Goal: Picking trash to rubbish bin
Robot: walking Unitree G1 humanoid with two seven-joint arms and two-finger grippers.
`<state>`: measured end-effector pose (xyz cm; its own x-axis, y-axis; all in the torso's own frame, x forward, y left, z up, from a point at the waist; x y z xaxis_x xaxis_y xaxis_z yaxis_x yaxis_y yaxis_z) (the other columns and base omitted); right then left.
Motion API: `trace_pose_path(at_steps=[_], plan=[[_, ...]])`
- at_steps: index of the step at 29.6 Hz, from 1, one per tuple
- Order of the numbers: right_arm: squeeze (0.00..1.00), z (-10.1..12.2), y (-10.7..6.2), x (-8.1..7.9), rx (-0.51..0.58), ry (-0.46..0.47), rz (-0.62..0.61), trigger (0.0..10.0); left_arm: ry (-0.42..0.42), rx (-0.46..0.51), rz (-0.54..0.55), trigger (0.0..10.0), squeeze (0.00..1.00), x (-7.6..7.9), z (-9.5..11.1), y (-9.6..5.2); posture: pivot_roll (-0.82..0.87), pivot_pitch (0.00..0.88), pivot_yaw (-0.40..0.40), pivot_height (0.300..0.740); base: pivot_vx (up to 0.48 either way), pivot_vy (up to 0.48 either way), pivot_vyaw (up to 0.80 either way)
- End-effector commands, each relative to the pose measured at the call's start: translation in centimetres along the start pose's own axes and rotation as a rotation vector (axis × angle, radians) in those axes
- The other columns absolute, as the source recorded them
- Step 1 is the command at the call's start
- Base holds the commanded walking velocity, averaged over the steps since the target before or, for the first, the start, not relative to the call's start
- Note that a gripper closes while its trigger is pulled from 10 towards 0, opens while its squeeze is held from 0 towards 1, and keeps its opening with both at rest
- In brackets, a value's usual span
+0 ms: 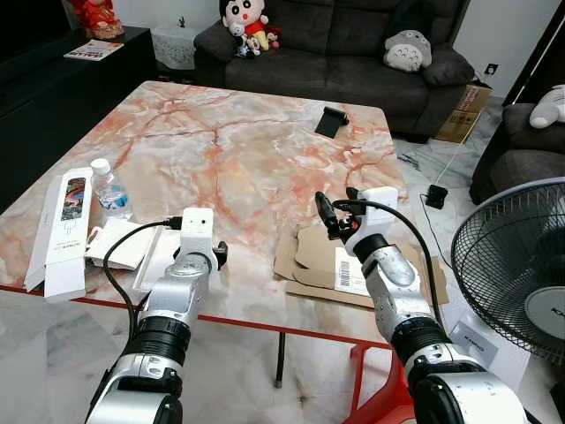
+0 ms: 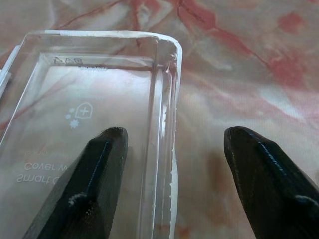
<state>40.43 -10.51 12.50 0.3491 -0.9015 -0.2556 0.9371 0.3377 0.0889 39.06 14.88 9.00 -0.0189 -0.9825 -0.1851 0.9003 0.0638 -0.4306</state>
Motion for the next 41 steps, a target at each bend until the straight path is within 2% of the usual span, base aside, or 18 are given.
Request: trace_pose_path(at_steps=[1,4,5,6,7,10,11,34,41], plan=[[0.00,0.27,0.03,0.31,-0.002,-0.007,-0.003,10.0,0.000,-0.020,0.002,10.0,0.00,0.13,-0.38,-0.07,-0.08,0.000,-0.095,0.740,0.000,0.000,0.00],[0.00,0.27,0.03,0.31,-0.002,-0.007,-0.003,10.0,0.002,-0.026,0.004,10.0,0.00,0.10,-0.49,-0.06,-0.08,0.000,-0.095,0.740,0.000,0.000,0.00],[0.00,0.27,0.04,0.28,-0.002,-0.006,-0.001,10.0,0.004,-0.033,0.005,9.1,0.00,0.06,-0.65,-0.05,-0.08,0.000,-0.095,0.740,0.000,0.000,0.00],[0.00,0.27,0.05,0.27,-0.002,-0.006,-0.001,10.0,0.005,-0.035,0.005,9.1,0.00,0.05,-0.69,-0.04,-0.08,0.000,-0.095,0.740,0.000,0.000,0.00],[0.00,0.27,0.05,0.26,-0.002,-0.006,-0.001,10.0,0.004,-0.040,0.005,4.1,0.00,0.03,-0.81,-0.04,-0.08,0.000,-0.095,0.740,0.000,0.000,0.00],[0.00,0.27,0.05,0.25,-0.002,-0.006,0.000,10.0,0.003,-0.044,0.006,4.1,0.00,0.03,-0.89,-0.03,-0.08,0.000,-0.095,0.740,0.000,0.000,0.00],[0.00,0.25,0.05,0.24,-0.003,-0.006,0.000,10.0,0.003,-0.048,0.005,0.0,0.00,0.04,-1.01,-0.03,-0.08,0.000,-0.095,0.740,0.000,0.000,0.00],[0.00,0.03,0.09,-0.14,-0.019,-0.006,0.029,10.0,0.007,-0.061,-0.004,0.0,0.00,0.37,-1.28,-0.04,-0.08,0.000,-0.101,0.740,0.000,0.000,0.00],[0.00,0.02,0.12,-0.23,-0.021,-0.007,0.036,10.0,0.004,-0.035,-0.005,0.0,0.00,0.58,-0.78,-0.03,-0.08,0.000,-0.102,0.740,0.000,0.000,0.00]])
Point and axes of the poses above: a point about 5 cm out from each wrist's last joint towards the gripper, its own y axis pointing out of the wrist towards the gripper, its own z axis along the axis of the wrist's last joint, x = y × z, the point moved 4 cm from there along y, pointing out of the wrist towards the gripper, and after that the axes turned 8 degrees about y, right-handed, at the moved point
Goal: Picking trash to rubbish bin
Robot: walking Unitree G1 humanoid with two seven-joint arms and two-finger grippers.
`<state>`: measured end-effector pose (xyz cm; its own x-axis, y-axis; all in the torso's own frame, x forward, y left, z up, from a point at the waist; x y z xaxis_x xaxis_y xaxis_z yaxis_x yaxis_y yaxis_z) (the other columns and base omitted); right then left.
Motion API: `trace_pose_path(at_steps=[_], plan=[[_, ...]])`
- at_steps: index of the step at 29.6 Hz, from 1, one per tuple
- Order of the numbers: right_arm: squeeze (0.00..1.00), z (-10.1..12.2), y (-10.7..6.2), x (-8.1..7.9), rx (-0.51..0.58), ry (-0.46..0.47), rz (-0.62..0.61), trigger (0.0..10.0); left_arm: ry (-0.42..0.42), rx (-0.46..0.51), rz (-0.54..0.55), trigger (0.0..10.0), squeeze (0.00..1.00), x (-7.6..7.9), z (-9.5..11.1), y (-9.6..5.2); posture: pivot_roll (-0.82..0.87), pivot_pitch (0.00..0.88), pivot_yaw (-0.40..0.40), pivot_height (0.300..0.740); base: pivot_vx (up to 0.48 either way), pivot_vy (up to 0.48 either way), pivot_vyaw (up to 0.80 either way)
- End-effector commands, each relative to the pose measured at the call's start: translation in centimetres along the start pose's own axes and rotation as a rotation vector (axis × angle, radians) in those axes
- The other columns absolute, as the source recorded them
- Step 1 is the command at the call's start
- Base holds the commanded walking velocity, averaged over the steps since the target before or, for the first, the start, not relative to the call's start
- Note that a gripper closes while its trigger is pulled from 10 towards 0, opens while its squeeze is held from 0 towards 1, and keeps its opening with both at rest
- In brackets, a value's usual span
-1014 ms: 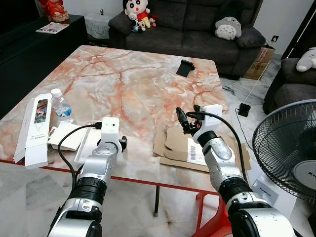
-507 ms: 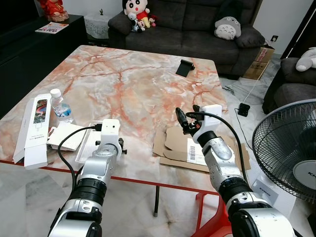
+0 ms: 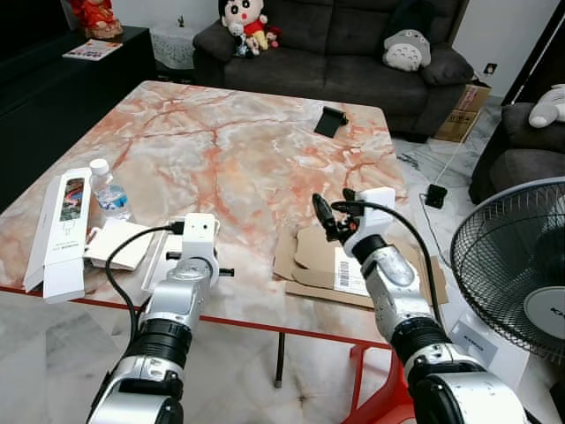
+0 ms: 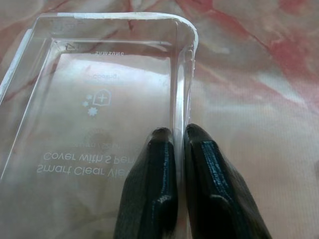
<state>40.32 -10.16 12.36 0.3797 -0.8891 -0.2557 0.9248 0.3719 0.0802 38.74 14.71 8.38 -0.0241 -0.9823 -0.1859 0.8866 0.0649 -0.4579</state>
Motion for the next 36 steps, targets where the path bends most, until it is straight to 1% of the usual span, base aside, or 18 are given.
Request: trace_pose_path(at_steps=[1,4,8,9,10,11,12,15,18,22,28,36], plan=[[0.00,0.3,0.1,0.1,-0.004,-0.009,0.003,10.0,-0.002,0.010,0.001,0.0,0.00,0.3,0.1,0.0,-0.08,0.000,-0.102,0.740,0.000,0.000,0.00],[0.00,0.3,0.1,0.1,-0.004,-0.009,0.003,10.0,-0.009,0.080,-0.004,0.0,0.00,0.5,1.3,-0.1,-0.08,0.000,-0.102,0.740,0.000,0.000,0.00],[0.00,0.3,0.1,0.1,-0.004,-0.009,0.003,10.0,-0.009,0.080,-0.004,0.0,0.00,0.5,1.3,-0.1,-0.08,0.000,-0.102,0.740,0.000,0.000,0.00],[0.00,0.6,0.2,0.1,0.018,-0.005,-0.007,10.0,0.054,0.273,0.051,10.0,0.00,0.3,4.2,-0.7,-0.08,0.000,-0.104,0.740,0.000,0.000,0.00],[0.00,1.1,0.2,0.1,0.043,0.002,-0.013,10.0,0.080,0.380,0.077,10.0,0.00,0.3,5.7,-1.3,-0.09,0.000,-0.103,0.740,0.000,0.000,0.00],[0.00,1.2,0.3,0.1,0.049,0.005,-0.013,10.0,0.080,0.390,0.081,10.0,0.00,0.3,5.8,-1.4,-0.09,0.000,-0.103,0.740,0.000,0.000,0.00],[0.00,1.5,0.3,0.1,0.068,0.010,-0.014,10.0,0.083,0.428,0.093,10.0,0.00,0.3,6.2,-1.6,-0.09,0.000,-0.102,0.740,0.000,0.000,0.00],[0.00,2.0,0.4,0.0,0.092,0.009,-0.015,10.0,0.101,0.482,0.111,10.0,0.00,0.2,6.8,-1.9,-0.09,0.000,-0.102,0.740,0.000,0.000,0.00],[0.00,2.4,0.5,0.0,0.112,0.012,-0.016,10.0,0.070,0.539,0.126,10.0,0.00,0.0,7.4,-2.3,-0.09,0.000,-0.100,0.740,0.000,0.000,0.00],[0.00,2.5,0.4,0.1,0.121,0.008,-0.025,10.0,0.083,0.621,0.151,10.0,0.00,-0.2,7.9,-2.9,-0.09,0.000,-0.100,0.740,0.000,0.000,0.00],[0.00,2.7,0.4,0.2,0.138,0.012,-0.038,10.0,0.106,0.697,0.158,10.0,0.00,0.2,8.3,-3.5,-0.09,0.000,-0.099,0.740,0.000,0.000,0.00],[0.00,3.1,0.4,0.5,0.152,0.006,-0.052,10.0,0.113,0.744,0.168,10.0,0.00,0.3,8.7,-3.8,-0.09,0.000,-0.094,0.740,0.000,0.000,0.00]])
Point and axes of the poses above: a point about 5 cm out from each wrist's last joint towards the gripper, its own y axis pointing out of the wrist towards the gripper, its own z axis along the axis of the wrist's last joint, x = y × z, the point moved 4 cm from there along y, pointing out of the wrist towards the gripper, and after that the axes turned 8 degrees about y, right-handed, at the moved point
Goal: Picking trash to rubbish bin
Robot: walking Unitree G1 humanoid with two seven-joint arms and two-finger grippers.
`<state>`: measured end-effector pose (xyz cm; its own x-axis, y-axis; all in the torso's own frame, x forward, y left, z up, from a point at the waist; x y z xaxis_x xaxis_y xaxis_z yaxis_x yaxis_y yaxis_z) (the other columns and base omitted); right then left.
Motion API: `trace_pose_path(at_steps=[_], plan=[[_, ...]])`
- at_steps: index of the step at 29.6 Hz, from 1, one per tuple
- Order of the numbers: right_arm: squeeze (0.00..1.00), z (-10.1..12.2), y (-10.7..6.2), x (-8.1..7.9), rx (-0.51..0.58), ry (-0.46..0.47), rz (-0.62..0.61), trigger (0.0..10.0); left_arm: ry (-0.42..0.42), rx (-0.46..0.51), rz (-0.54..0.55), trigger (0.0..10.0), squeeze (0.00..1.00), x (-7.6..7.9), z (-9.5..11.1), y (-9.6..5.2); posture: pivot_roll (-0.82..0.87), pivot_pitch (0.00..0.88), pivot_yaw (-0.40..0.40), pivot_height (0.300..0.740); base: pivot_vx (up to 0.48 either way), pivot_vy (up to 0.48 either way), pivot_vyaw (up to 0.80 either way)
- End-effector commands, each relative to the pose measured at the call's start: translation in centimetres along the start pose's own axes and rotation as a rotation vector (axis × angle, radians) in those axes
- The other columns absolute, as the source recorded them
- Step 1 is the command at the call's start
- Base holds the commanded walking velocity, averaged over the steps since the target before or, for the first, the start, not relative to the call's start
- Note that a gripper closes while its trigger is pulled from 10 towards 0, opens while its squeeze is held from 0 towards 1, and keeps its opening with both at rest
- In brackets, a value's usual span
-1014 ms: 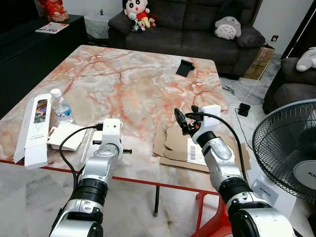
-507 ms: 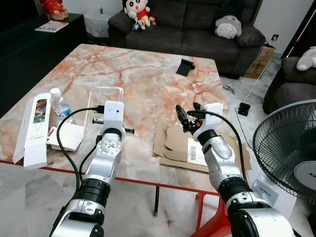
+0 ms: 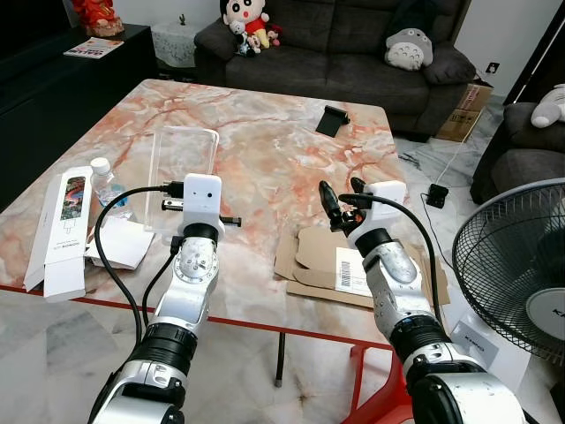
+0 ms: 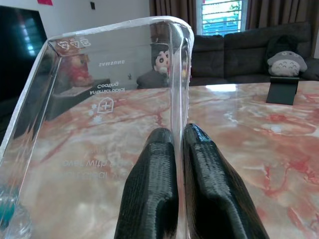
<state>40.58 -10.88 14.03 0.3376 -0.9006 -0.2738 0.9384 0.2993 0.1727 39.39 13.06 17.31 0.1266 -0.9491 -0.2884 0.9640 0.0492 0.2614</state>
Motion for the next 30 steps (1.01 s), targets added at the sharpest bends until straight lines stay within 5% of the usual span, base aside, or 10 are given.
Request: trace_pose_path(at_steps=[1,15,30], plan=[[0.00,1.25,0.39,0.18,0.044,-0.006,-0.008,10.0,0.017,0.027,-0.003,10.0,0.00,0.30,0.44,0.06,-0.09,0.000,-0.094,0.740,0.000,0.000,0.00],[0.00,1.25,0.16,0.73,0.047,-0.013,-0.028,10.0,0.018,0.062,0.001,10.0,0.00,0.28,0.83,0.06,-0.09,0.000,-0.090,0.740,0.000,0.000,0.00],[0.00,1.04,-0.11,1.10,0.041,-0.015,-0.043,10.0,0.020,0.062,0.002,10.0,0.00,0.24,0.70,-0.06,-0.09,0.000,-0.092,0.740,-0.284,0.000,0.00]])
Point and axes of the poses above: a point about 5 cm out from each wrist's last joint towards the gripper, its own y axis pointing out of the wrist towards the gripper, its own z axis along the axis of the wrist's last joint, x = y × z, the point moved 4 cm from there along y, pointing out of the wrist towards the gripper, and after that the axes turned 8 degrees about y, right-handed, at the moved point
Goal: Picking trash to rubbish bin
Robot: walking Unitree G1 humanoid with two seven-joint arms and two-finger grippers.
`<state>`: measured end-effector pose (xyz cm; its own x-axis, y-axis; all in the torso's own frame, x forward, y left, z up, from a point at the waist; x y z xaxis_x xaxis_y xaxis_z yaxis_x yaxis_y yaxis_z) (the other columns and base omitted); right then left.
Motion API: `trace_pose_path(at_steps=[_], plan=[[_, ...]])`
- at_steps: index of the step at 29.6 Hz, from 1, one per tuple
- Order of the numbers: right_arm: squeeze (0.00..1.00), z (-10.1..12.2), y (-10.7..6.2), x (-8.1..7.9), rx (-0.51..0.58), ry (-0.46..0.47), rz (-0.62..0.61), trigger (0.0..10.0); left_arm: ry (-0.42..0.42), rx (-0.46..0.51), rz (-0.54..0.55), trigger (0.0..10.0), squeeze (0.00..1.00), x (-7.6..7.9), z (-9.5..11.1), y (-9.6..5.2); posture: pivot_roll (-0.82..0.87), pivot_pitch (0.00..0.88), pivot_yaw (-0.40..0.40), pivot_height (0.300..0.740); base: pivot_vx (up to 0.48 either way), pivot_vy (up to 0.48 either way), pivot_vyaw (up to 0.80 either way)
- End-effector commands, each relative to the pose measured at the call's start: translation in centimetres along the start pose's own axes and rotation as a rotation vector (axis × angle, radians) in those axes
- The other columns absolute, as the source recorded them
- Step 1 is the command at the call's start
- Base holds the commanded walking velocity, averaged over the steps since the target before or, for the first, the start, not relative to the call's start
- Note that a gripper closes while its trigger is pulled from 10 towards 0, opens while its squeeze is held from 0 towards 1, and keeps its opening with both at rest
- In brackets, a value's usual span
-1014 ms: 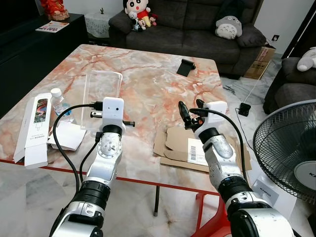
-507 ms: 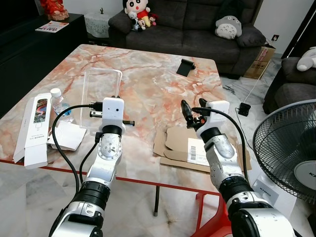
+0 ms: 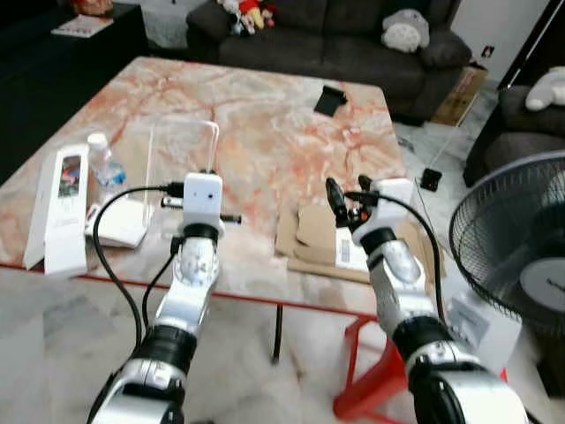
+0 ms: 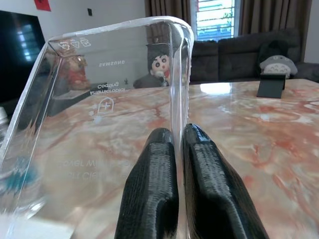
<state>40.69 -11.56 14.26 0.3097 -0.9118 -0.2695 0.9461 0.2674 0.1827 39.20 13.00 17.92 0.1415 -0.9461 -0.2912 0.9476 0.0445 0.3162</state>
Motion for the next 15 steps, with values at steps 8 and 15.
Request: trace_pose_path(at_steps=[8,15], plan=[[0.00,0.70,0.05,0.61,0.022,-0.006,-0.019,10.0,0.013,0.006,-0.009,10.0,0.00,0.31,0.17,0.13,-0.09,0.000,-0.094,0.740,-0.298,0.000,0.00],[0.00,0.63,-0.01,0.72,0.019,-0.007,-0.022,10.0,0.014,0.004,-0.005,10.0,0.00,0.19,0.09,0.14,-0.09,0.000,-0.098,0.740,-0.297,0.000,0.00]])
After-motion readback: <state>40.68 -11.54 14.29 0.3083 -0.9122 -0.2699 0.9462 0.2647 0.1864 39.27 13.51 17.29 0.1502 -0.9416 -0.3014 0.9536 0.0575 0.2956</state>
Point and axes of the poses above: a point about 5 cm out from each wrist's last joint towards the gripper, its own y axis pointing out of the wrist towards the gripper, its own z axis along the axis of the wrist's last joint, x = y × z, the point moved 4 cm from there along y, pointing out of the wrist towards the gripper, and after that the axes turned 8 degrees about y, right-handed, at the moved point
